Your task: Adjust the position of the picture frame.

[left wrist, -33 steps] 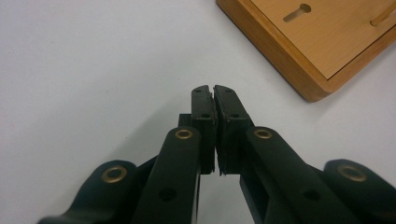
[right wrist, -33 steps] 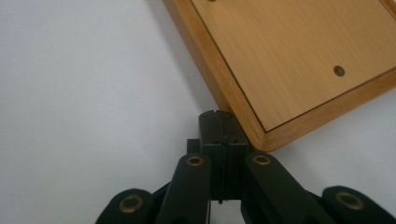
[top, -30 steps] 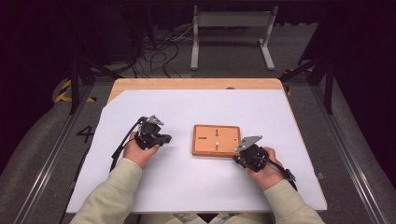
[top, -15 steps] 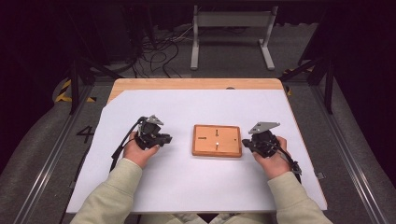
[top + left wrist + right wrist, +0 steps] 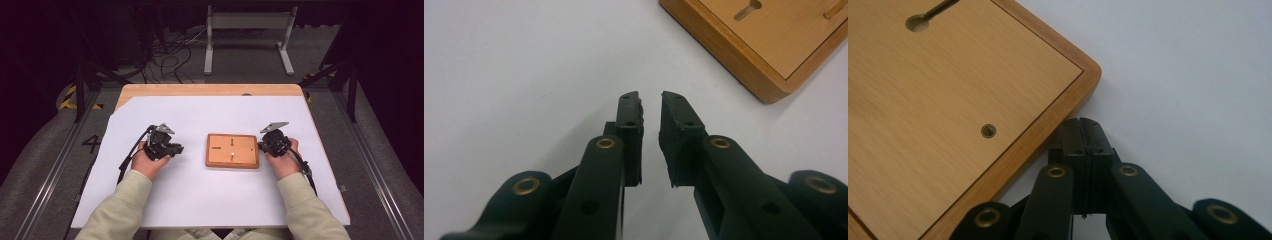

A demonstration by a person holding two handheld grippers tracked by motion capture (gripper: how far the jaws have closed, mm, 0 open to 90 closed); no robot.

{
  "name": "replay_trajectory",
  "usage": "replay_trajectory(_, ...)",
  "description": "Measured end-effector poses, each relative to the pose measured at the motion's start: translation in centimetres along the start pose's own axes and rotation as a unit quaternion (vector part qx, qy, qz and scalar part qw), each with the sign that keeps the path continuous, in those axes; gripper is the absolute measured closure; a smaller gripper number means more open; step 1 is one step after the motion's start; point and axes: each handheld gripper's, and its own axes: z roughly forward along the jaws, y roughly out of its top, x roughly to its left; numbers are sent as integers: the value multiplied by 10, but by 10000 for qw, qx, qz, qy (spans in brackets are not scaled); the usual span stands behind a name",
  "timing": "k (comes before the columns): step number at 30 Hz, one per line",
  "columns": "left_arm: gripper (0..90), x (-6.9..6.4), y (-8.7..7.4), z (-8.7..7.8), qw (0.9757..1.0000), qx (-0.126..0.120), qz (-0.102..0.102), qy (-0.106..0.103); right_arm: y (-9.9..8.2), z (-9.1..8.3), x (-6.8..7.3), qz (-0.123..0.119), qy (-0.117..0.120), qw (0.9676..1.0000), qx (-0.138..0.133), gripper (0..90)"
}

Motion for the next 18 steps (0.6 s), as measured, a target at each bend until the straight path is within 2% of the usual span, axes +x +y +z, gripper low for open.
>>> replay_trajectory(4, 786, 0, 0, 1, 10000, 12, 18, 0, 0, 0, 2, 7, 55, 10000, -10, 900)
replay_trajectory(5, 786, -1, 0, 2, 10000, 16, 4, -19, 1, 0, 3, 12, 142, 9999, -32, 900)
replay_trajectory(6, 786, 0, 0, 2, 10000, 16, 1, -23, 2, 1, 6, -16, 218, 9997, -50, 900)
replay_trajectory(13, 784, 1, 0, 2, 10000, 0, -2, -8, 12, 8, 25, -267, 296, 9992, -91, 900)
replay_trajectory(16, 782, 1, -1, 0, 10000, -5, -18, -9, 15, 8, 33, -365, 439, 9983, -79, 900)
replay_trajectory(18, 778, 1, -1, -1, 10000, -16, -15, 7, 16, 9, 36, -416, 438, 9981, -74, 900)
